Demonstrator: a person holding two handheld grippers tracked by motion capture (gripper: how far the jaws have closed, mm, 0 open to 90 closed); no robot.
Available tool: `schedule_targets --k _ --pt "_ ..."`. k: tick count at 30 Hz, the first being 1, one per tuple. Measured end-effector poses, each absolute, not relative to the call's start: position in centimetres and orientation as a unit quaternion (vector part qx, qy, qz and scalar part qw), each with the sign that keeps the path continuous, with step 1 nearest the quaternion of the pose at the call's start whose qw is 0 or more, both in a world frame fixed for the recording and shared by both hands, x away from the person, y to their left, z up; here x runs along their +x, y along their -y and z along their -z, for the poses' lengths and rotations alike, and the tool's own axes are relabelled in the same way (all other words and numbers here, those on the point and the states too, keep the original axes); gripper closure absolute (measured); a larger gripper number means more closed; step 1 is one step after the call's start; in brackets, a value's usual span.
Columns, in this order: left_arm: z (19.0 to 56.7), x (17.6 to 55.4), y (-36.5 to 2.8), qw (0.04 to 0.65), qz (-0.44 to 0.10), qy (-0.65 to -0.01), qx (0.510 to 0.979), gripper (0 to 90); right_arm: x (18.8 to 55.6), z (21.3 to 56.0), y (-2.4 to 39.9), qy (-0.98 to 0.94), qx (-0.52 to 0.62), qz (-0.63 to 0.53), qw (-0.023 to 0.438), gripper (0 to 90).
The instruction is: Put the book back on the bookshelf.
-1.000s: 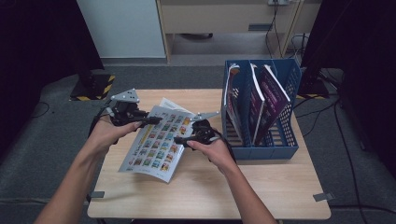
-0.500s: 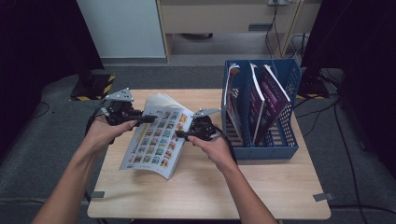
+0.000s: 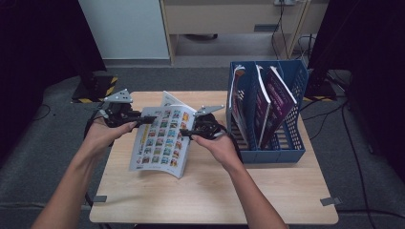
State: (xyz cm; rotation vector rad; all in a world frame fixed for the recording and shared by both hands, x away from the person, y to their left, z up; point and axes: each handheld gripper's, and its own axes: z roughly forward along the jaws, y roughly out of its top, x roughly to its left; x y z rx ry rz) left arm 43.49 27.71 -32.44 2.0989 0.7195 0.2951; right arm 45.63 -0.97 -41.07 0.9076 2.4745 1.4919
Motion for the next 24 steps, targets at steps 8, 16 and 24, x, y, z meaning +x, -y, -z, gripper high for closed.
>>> schedule_targets --k 8,16,24 --pt "32.5 43.6 -27.9 0.436 -0.12 -0.289 0.844 76.9 45.6 40.4 1.0 -0.826 0.289 -0.479 0.067 65.4" --pt "32.8 43.6 -28.2 0.432 -0.123 -0.291 0.845 76.5 45.4 39.3 1.0 -0.841 0.27 -0.461 0.082 66.5" --pt "33.0 43.6 -28.3 0.433 -0.123 -0.292 0.844 76.4 45.4 38.9 0.9 -0.847 0.266 -0.452 0.087 67.1"
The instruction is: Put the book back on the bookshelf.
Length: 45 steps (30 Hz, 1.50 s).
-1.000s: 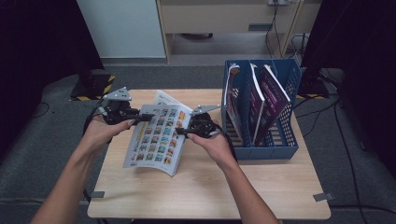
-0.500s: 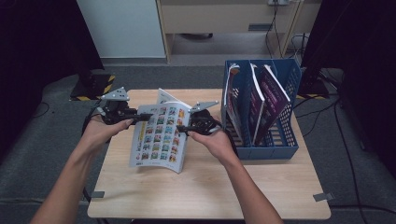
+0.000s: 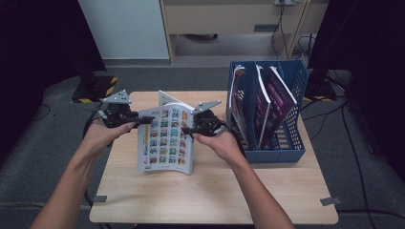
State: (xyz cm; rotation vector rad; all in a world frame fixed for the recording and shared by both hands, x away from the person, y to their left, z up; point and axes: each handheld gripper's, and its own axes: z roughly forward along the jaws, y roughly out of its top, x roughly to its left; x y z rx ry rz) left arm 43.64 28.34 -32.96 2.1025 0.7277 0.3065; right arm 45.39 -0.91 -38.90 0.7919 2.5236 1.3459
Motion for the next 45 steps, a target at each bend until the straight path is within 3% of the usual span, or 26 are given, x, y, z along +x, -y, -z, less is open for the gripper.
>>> schedule_targets --k 38,45 --pt "32.9 44.1 -29.0 0.418 -0.131 -0.283 0.853 73.7 44.5 37.2 0.7 -0.872 0.216 -0.424 0.114 71.2" --pt "32.8 44.1 -28.7 0.413 -0.141 -0.279 0.855 76.5 44.5 37.1 0.6 -0.873 0.213 -0.423 0.12 71.2"
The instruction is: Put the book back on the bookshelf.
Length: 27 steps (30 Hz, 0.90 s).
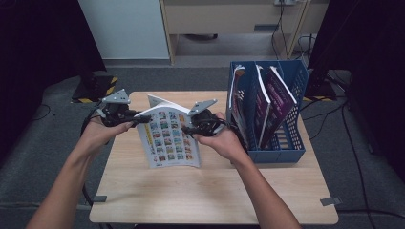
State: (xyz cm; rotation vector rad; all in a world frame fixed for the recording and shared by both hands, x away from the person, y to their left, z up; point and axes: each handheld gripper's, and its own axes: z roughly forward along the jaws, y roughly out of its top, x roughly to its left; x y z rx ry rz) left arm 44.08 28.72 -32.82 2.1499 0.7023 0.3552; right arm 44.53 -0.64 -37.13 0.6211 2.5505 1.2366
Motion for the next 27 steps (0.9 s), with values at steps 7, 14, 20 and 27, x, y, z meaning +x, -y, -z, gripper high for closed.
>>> schedule_targets --k 7,14,20,27 --pt "32.7 44.4 -28.5 0.413 -0.152 -0.281 0.853 76.7 44.9 37.2 0.6 -0.866 0.221 -0.429 0.129 71.5" --pt "32.5 44.5 -28.3 0.412 -0.164 -0.275 0.853 76.7 45.4 37.3 0.6 -0.86 0.227 -0.436 0.14 71.8" --pt "32.2 43.6 -28.3 0.413 -0.155 -0.26 0.859 76.1 44.7 37.2 1.0 -0.865 0.218 -0.431 0.136 71.8" --pt "32.3 42.2 -28.2 0.424 -0.148 -0.248 0.858 75.0 43.8 37.2 1.6 -0.866 0.217 -0.431 0.13 71.4"
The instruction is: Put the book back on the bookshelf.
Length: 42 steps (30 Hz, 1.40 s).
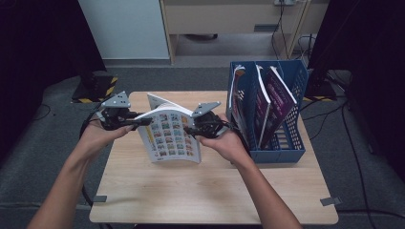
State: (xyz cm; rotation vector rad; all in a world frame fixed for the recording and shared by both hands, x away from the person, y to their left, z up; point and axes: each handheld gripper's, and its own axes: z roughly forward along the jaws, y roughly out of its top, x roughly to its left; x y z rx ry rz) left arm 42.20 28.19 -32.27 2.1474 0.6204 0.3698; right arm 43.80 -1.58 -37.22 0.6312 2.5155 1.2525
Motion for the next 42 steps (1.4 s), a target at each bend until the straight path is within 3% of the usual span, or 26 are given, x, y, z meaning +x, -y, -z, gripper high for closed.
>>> schedule_targets --k 27,34,42 --pt "32.3 41.6 -28.2 0.429 -0.138 -0.23 0.862 75.3 44.4 35.1 0.8 -0.87 0.211 -0.425 0.136 60.0" --pt "32.4 41.9 -28.5 0.433 -0.146 -0.24 0.857 71.8 44.0 34.8 0.8 -0.874 0.194 -0.426 0.131 69.6" --pt "32.5 42.4 -28.9 0.439 -0.164 -0.25 0.847 61.5 43.5 34.9 1.1 -0.874 0.186 -0.434 0.118 70.3"
